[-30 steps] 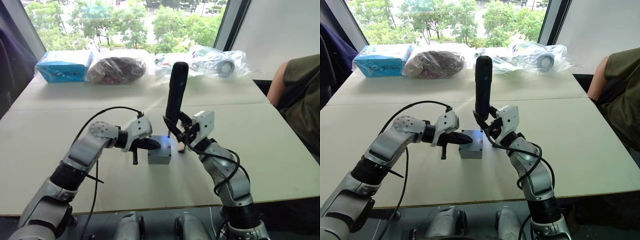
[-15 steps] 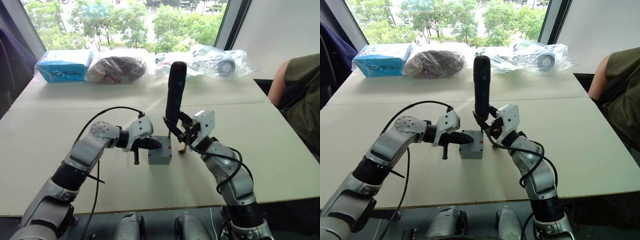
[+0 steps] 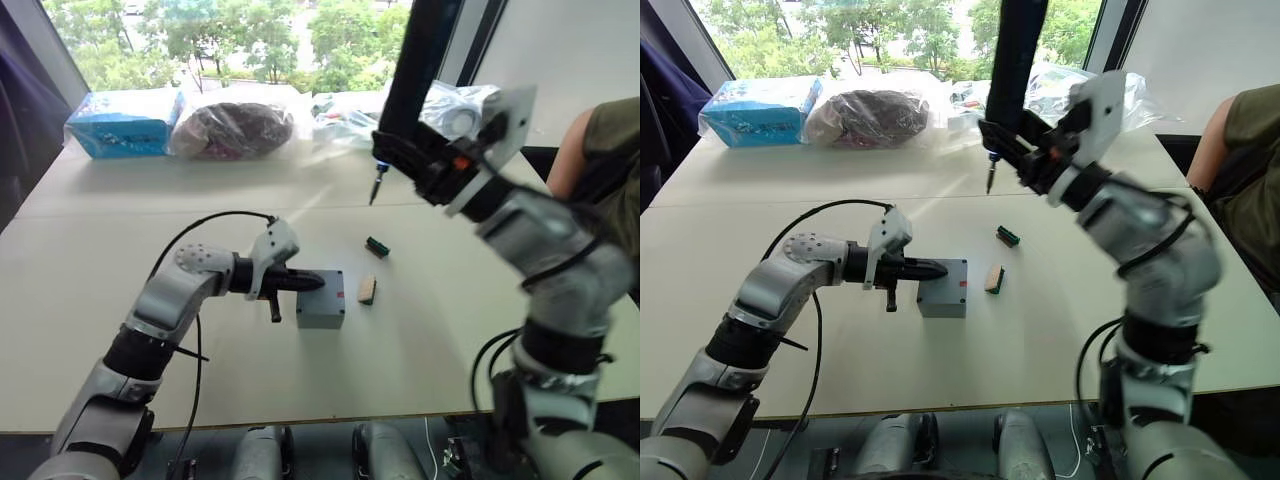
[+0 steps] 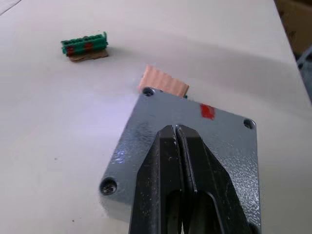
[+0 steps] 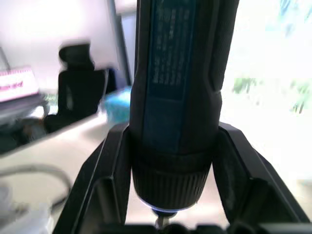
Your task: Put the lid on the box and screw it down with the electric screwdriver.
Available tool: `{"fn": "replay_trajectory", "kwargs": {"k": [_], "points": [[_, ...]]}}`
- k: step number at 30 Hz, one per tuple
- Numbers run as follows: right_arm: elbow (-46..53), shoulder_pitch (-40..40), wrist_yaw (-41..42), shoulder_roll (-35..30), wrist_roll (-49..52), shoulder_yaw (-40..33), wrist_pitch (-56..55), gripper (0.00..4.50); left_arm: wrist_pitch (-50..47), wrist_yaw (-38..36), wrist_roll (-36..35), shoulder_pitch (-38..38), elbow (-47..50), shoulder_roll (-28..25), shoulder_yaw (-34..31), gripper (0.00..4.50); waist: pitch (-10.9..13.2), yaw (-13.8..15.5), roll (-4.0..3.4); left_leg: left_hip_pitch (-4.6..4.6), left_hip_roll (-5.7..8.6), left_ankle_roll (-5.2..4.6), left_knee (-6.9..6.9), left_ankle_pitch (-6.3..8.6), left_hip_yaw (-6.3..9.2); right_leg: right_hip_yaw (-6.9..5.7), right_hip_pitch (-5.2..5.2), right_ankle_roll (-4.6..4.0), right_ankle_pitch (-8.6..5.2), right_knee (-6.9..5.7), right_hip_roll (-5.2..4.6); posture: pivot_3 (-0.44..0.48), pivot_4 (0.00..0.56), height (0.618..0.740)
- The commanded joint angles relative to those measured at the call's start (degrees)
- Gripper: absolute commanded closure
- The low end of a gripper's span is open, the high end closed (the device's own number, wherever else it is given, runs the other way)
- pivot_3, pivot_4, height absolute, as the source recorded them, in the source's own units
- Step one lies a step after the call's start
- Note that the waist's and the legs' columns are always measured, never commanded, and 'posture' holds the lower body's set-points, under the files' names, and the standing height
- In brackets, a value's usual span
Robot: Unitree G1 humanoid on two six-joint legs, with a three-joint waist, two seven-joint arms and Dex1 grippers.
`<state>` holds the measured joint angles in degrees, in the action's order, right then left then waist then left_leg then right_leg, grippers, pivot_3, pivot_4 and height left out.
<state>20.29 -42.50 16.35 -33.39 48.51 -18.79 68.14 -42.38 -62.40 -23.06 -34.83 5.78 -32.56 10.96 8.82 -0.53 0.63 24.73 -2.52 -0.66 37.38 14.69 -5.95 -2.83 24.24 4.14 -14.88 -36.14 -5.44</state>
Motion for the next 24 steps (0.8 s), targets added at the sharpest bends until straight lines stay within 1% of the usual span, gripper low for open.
{"fn": "replay_trajectory", "kwargs": {"k": [1, 3, 6, 8, 9, 14, 17, 22, 24], "points": [[-7.8, 1.4, -2.1, -6.3, -0.1, -4.9, 18.7, 2.66, -1.5, -2.4, -3.5, -2.0, 4.9, -2.4, -2.5, 4.5, 0.0, -0.1, -0.03, 0.03, 0.05, -0.03, -0.03, 0.01, -0.02, -0.04, 0.02, -0.01, -0.01, 0.04, -0.01, 0.0, 0.15, 0.74], [-12.3, 4.4, -1.6, -9.5, -0.3, -6.0, 23.7, 2.66, -1.9, -3.4, -4.9, -2.2, 6.8, -3.3, -2.5, 4.5, 0.1, 0.0, -0.11, 0.11, 0.13, -0.08, -0.04, 0.04, -0.06, -0.04, 0.08, 0.11, 0.05, 0.06, -0.03, 0.0, 0.15, 0.74], [-16.8, 7.8, -1.0, -12.6, 1.8, -5.0, 24.4, 2.66, -1.3, -4.3, -4.4, -1.6, 9.0, -4.8, -0.7, 4.5, 0.2, -0.1, -0.22, 0.33, 0.18, -0.11, -0.02, 0.05, -0.05, -0.05, 0.27, 0.3, 0.12, 0.05, 0.15, 0.0, 0.15, 0.74], [-19.3, 8.7, -1.1, -13.8, 3.3, -3.0, 24.4, 2.66, -1.5, -4.7, -4.6, -0.7, 10.6, -5.4, 0.2, 4.5, 0.5, -0.4, -0.47, 0.42, 0.22, -0.11, 0.04, 0.04, -0.08, -0.01, 0.37, 0.5, 0.19, 0.05, 0.24, 0.0, 0.15, 0.74], [-20.2, 8.8, -1.4, -14.1, 3.9, -2.4, 24.4, 2.66, -1.6, -4.7, -4.8, -0.5, 11.0, -5.5, 0.4, 4.5, 0.6, -0.5, -0.47, 0.42, 0.3, -0.12, 0.06, 0.04, -0.1, 0.06, 0.41, 0.57, 0.23, 0.03, 0.31, 0.0, 0.15, 0.74], [-26.7, 6.4, -2.1, -13.8, 3.2, 1.9, 24.4, 2.66, -2.9, -3.8, -6.0, 1.6, 14.5, -5.4, 0.9, 4.5, 0.6, -0.3, -0.41, 0.4, 0.0, -0.03, 0.2, -0.01, 0.02, 0.15, 0.4, 0.65, 0.28, -0.02, 0.78, 0.0, 0.15, 0.74], [-30.7, 3.6, -2.9, -12.6, 0.1, 3.9, 24.4, 2.66, -4.0, -1.9, -6.6, 2.5, 15.5, -4.9, 0.6, 4.5, 0.7, -0.2, -0.42, 0.46, -0.1, -0.02, 0.37, -0.02, 0.04, 0.16, 0.4, 0.64, 0.28, -0.06, 0.86, 0.0, 0.15, 0.74], [-32.2, 2.5, -2.1, -11.9, -3.6, 6.3, 24.4, 2.66, -5.1, -0.5, -7.4, 3.7, 17.2, -5.9, 0.2, 4.5, 0.7, -0.1, -0.38, 0.6, -0.11, -0.06, 0.64, 0.01, -0.01, 0.23, 0.4, 0.69, 0.31, -0.05, 0.82, 0.0, 0.15, 0.74], [-32.0, 2.6, -1.5, -11.7, -4.5, 6.7, 24.4, 1.67, -5.3, -0.4, -7.7, 3.9, 17.3, -6.4, 0.0, 4.5, 0.7, -0.1, -0.37, 0.61, -0.11, -0.07, 0.69, 0.02, -0.02, 0.23, 0.37, 0.73, 0.34, -0.03, 0.81, 0.0, 0.15, 0.74]]}}
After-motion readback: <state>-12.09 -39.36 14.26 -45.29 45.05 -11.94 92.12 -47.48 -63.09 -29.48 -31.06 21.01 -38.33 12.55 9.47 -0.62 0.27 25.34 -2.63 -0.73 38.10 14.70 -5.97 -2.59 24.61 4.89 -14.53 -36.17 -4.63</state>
